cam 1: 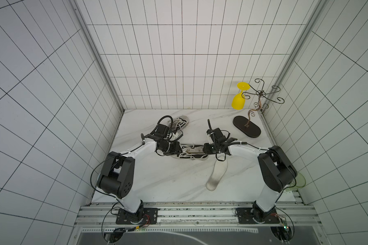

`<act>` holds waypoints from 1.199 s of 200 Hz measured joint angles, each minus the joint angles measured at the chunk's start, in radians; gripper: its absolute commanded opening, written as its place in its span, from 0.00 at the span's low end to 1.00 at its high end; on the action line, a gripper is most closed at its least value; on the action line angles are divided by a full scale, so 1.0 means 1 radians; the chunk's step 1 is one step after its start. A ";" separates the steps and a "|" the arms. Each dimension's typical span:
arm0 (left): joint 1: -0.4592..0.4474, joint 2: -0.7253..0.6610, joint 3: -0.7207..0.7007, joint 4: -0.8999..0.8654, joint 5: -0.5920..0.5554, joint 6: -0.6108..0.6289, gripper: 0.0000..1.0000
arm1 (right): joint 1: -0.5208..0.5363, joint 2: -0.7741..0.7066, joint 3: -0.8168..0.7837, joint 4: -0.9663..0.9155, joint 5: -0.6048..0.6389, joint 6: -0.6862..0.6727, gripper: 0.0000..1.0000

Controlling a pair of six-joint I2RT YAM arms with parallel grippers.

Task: Insert the insole into the shoe
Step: Adjust the shoe at the center of the board.

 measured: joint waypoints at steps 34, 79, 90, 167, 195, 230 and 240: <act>-0.006 0.001 0.011 -0.008 -0.016 0.007 0.00 | -0.010 0.001 0.002 -0.001 -0.034 0.001 0.41; -0.100 0.019 0.113 -0.086 -0.155 -0.043 0.00 | -0.016 0.003 0.018 -0.042 -0.096 0.029 0.54; -0.111 0.027 0.117 -0.084 -0.182 -0.062 0.00 | -0.010 0.010 0.028 -0.050 -0.103 0.042 0.56; -0.111 0.043 0.143 -0.108 -0.225 -0.097 0.28 | -0.006 -0.023 0.078 -0.095 -0.122 0.095 0.65; -0.110 0.041 0.172 -0.136 -0.226 -0.090 0.36 | -0.006 -0.058 0.126 -0.116 -0.146 0.095 0.66; -0.110 0.009 0.225 -0.201 -0.259 -0.068 0.44 | -0.026 -0.130 0.132 -0.166 -0.161 0.097 0.67; -0.111 -0.006 0.254 -0.221 -0.277 -0.059 0.45 | -0.045 -0.156 0.132 -0.180 -0.164 0.097 0.67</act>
